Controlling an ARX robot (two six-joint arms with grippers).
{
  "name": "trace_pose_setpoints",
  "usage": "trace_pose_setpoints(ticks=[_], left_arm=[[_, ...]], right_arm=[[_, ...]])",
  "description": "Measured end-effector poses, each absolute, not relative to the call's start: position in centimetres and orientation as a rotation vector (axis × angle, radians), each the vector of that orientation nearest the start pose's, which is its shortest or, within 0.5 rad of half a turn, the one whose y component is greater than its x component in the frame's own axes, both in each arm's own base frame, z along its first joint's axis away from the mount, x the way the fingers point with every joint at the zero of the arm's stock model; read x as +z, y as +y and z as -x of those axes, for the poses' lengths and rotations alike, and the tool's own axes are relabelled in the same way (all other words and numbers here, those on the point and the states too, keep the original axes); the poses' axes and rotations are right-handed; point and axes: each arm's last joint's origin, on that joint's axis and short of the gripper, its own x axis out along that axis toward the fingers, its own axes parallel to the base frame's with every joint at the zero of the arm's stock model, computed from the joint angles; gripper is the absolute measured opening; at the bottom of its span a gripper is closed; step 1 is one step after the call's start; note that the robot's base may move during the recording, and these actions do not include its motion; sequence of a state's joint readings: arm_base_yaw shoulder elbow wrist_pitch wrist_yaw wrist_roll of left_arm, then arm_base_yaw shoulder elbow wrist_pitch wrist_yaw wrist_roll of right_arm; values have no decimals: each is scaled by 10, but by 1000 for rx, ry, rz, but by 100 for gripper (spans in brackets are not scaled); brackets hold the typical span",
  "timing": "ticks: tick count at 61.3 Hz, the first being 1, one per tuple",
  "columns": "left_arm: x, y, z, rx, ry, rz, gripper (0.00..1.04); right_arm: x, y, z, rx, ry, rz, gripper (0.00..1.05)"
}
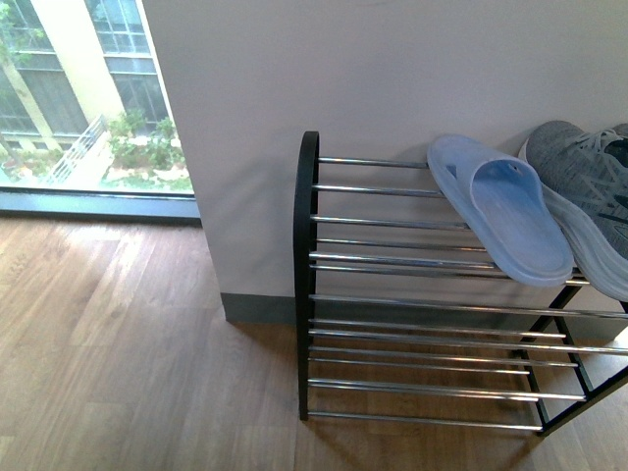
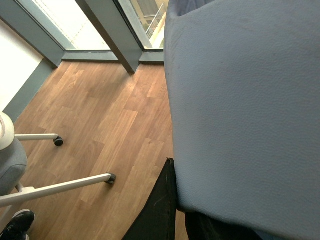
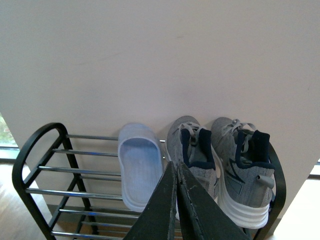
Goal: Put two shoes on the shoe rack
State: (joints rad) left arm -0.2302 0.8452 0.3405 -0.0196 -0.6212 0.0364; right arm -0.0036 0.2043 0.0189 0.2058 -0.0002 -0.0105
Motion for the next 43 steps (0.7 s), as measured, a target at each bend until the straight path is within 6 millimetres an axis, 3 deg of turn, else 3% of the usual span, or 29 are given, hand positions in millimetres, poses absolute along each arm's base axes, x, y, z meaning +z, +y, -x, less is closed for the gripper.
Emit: trace_pose_setpoints(ticks=[18,39,43], left_arm=[[189,-22,-167,374,488,-253,2],[189,-22,-167,373,488,-253,2],[189,-22,-167,373,488,-253,2]], right_arm=[[170,0,-97,-3,-12,11,1],[170,0,-97,-4,-16,11,1],[170,0,-97,-4,-16,11,10]])
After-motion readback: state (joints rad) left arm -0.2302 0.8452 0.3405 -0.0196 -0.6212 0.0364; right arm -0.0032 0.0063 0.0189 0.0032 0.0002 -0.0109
